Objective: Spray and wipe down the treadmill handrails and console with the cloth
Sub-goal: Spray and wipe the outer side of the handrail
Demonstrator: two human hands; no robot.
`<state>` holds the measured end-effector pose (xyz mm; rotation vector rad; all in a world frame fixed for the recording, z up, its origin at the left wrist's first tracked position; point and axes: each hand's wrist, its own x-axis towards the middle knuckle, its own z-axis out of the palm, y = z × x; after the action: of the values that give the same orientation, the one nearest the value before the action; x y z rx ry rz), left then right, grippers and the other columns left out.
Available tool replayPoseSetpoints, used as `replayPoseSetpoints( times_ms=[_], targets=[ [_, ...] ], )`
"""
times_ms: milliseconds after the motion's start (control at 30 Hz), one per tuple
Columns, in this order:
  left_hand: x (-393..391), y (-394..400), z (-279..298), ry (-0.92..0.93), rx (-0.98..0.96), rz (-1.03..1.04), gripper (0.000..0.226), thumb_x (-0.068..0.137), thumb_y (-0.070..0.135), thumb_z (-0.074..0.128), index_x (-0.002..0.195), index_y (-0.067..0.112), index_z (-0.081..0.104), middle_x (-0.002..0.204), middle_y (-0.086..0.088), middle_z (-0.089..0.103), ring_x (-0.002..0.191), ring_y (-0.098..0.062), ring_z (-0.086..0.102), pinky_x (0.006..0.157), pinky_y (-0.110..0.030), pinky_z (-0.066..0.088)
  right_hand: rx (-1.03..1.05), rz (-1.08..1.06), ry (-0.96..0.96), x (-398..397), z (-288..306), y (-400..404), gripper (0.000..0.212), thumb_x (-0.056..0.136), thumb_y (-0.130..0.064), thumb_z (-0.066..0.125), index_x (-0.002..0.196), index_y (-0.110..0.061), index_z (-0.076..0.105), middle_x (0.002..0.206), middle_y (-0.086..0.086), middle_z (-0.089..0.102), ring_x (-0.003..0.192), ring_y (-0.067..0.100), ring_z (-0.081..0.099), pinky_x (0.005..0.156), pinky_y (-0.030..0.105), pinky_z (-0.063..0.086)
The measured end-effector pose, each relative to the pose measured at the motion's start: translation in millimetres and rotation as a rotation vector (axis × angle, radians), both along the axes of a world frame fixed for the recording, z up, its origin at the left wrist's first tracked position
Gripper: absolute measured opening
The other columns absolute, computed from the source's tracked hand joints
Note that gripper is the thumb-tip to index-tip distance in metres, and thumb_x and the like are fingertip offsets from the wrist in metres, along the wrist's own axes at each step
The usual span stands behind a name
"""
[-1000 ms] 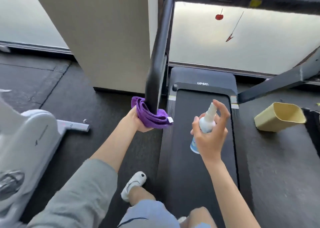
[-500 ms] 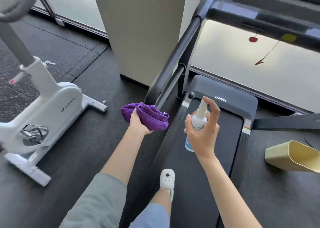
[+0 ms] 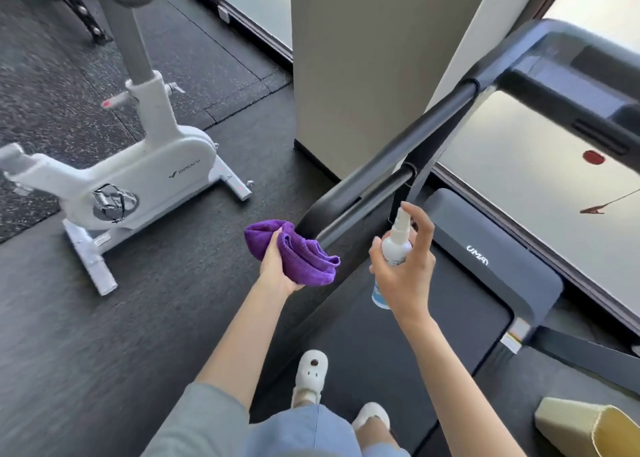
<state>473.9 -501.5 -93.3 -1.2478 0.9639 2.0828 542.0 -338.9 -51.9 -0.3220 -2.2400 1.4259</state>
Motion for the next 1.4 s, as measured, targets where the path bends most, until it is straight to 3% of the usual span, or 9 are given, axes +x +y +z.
replayPoseSetpoints(
  times_ms=[133, 267, 333, 533, 733, 867, 1067, 1200, 1400],
  targets=[
    [6, 11, 8, 0.061, -0.006, 0.124, 0.035, 0.090, 0.039, 0.063, 0.089, 0.006, 0.053, 0.059, -0.012, 0.068, 0.071, -0.029, 0.062, 0.063, -0.045, 0.048, 0.015, 0.143, -0.012, -4, -3, 3, 0.065, 0.084, 0.006, 0.064, 0.124, -0.040, 0.039, 0.071, 0.009, 0.054, 0.053, 0.025, 0.052, 0.055, 0.038, 0.053],
    [7, 17, 9, 0.153, -0.134, 0.160, 0.035, 0.093, 0.042, 0.057, 0.099, 0.008, 0.055, 0.081, -0.011, 0.066, 0.061, -0.021, 0.066, 0.066, -0.031, 0.055, 0.030, 0.251, -0.018, -4, -2, 13, 0.064, 0.083, 0.008, 0.063, 0.124, -0.036, 0.041, 0.068, 0.010, 0.051, 0.055, 0.025, 0.045, 0.054, 0.027, 0.045],
    [7, 20, 10, 0.182, -0.334, 0.093, 0.034, 0.088, 0.048, 0.063, 0.095, 0.016, 0.060, 0.090, -0.002, 0.065, 0.074, -0.014, 0.063, 0.076, -0.027, 0.050, 0.032, 0.270, -0.012, -5, 2, 18, 0.064, 0.083, 0.008, 0.063, 0.125, -0.035, 0.041, 0.067, 0.008, 0.051, 0.055, 0.026, 0.046, 0.054, 0.025, 0.045],
    [11, 27, 16, 0.436, -0.590, 0.003, 0.044, 0.077, 0.046, 0.077, 0.112, 0.021, 0.067, 0.105, 0.004, 0.072, 0.099, -0.013, 0.068, 0.096, -0.033, 0.052, 0.031, 0.276, -0.009, -17, 8, 20, 0.064, 0.084, 0.006, 0.063, 0.125, -0.036, 0.040, 0.070, 0.008, 0.052, 0.054, 0.029, 0.051, 0.057, 0.044, 0.052],
    [-18, 23, 30, 0.599, -0.877, -0.348, 0.073, 0.045, 0.075, 0.071, 0.105, 0.033, 0.068, 0.106, 0.011, 0.071, 0.105, -0.013, 0.065, 0.097, -0.038, 0.050, -0.003, 0.276, 0.018, -28, 15, 16, 0.065, 0.084, 0.006, 0.064, 0.125, -0.038, 0.039, 0.073, 0.001, 0.054, 0.055, 0.026, 0.054, 0.060, 0.040, 0.053],
    [-44, 18, 40, 0.609, -0.880, -0.612, 0.074, 0.037, 0.078, 0.074, 0.096, 0.034, 0.072, 0.100, 0.010, 0.074, 0.102, -0.014, 0.066, 0.098, -0.040, 0.050, 0.000, 0.246, 0.044, -38, 16, 19, 0.063, 0.084, 0.007, 0.064, 0.126, -0.033, 0.040, 0.075, -0.002, 0.052, 0.054, 0.019, 0.050, 0.059, 0.030, 0.049],
    [-67, 21, 42, 0.651, -0.851, -0.787, 0.070, 0.028, 0.083, 0.075, 0.086, 0.044, 0.072, 0.097, 0.011, 0.074, 0.104, -0.016, 0.066, 0.099, -0.043, 0.048, 0.006, 0.186, 0.043, -53, 20, 23, 0.064, 0.084, 0.007, 0.065, 0.125, -0.035, 0.040, 0.072, 0.005, 0.054, 0.054, 0.026, 0.052, 0.058, 0.045, 0.052],
    [-89, 35, 51, 0.678, -0.850, -0.942, 0.071, 0.030, 0.079, 0.076, 0.089, 0.040, 0.072, 0.099, 0.008, 0.074, 0.104, -0.018, 0.066, 0.099, -0.041, 0.048, 0.001, 0.139, 0.042, -62, 21, 30, 0.065, 0.084, 0.006, 0.065, 0.126, -0.036, 0.040, 0.072, 0.003, 0.054, 0.054, 0.027, 0.053, 0.057, 0.048, 0.052],
    [-124, 81, 68, 0.698, -1.080, -1.240, 0.070, 0.047, 0.071, 0.075, 0.104, 0.031, 0.065, 0.108, 0.004, 0.069, 0.106, -0.021, 0.061, 0.094, -0.034, 0.047, -0.015, 0.085, 0.046, -72, 22, 58, 0.069, 0.084, 0.009, 0.065, 0.123, -0.041, 0.039, 0.074, 0.008, 0.055, 0.055, 0.028, 0.053, 0.059, 0.042, 0.053]
  ],
)
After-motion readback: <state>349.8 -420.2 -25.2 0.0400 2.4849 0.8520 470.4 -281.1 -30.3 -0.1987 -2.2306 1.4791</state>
